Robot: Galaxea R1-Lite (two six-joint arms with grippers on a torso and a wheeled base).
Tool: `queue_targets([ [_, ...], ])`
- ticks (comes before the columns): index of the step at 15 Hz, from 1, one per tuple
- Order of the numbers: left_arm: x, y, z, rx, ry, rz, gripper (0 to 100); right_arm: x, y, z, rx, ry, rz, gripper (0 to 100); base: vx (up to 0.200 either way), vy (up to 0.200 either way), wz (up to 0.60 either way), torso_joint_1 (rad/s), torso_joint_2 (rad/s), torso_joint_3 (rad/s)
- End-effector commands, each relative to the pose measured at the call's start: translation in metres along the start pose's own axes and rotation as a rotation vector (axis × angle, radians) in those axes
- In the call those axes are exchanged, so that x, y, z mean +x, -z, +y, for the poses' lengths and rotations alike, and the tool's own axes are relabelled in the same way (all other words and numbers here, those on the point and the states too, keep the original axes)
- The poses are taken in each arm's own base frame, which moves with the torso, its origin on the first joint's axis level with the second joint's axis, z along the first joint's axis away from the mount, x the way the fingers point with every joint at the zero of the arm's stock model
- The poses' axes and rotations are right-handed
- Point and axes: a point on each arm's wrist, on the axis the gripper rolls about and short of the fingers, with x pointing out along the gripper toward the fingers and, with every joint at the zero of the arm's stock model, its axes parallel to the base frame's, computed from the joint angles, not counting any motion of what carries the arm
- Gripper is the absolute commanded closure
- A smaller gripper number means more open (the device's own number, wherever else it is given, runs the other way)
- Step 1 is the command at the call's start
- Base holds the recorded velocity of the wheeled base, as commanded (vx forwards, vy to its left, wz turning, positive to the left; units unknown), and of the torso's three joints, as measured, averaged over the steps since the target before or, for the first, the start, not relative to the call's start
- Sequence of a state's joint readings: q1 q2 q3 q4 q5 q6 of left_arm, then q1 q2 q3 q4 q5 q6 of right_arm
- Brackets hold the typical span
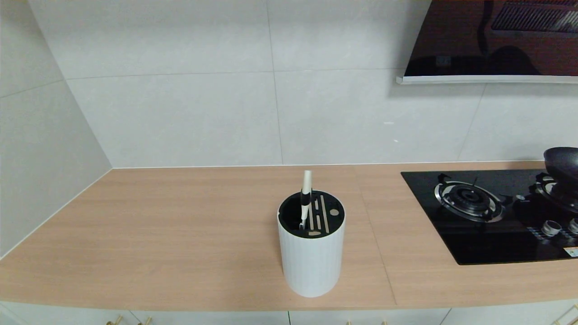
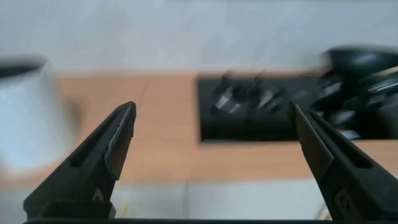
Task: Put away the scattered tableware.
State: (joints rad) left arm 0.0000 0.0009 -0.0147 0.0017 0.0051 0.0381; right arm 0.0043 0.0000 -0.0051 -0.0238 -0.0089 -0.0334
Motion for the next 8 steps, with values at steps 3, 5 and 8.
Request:
queue_targets([
  [3, 0.0010, 0.0041, -0.0001, -0.043, -0.001, 0.014, 0, 0.0002, 0.0029, 0.0008, 0.020, -0.033, 0.022, 0, 0.000, 0.000, 0.00, 0.000, 0.00, 0.000],
  [5, 0.0010, 0.0041, -0.0001, -0.038, -0.001, 0.014, 0, 0.0002, 0.0029, 0.0009, 0.020, -0.036, 0.022, 0, 0.000, 0.000, 0.00, 0.000, 0.00, 0.000],
  [8, 0.0010, 0.0041, -0.0001, -0.038, -0.001, 0.014, 0, 0.0002, 0.0029, 0.0008, 0.020, -0.034, 0.022, 0, 0.000, 0.000, 0.00, 0.000, 0.00, 0.000],
])
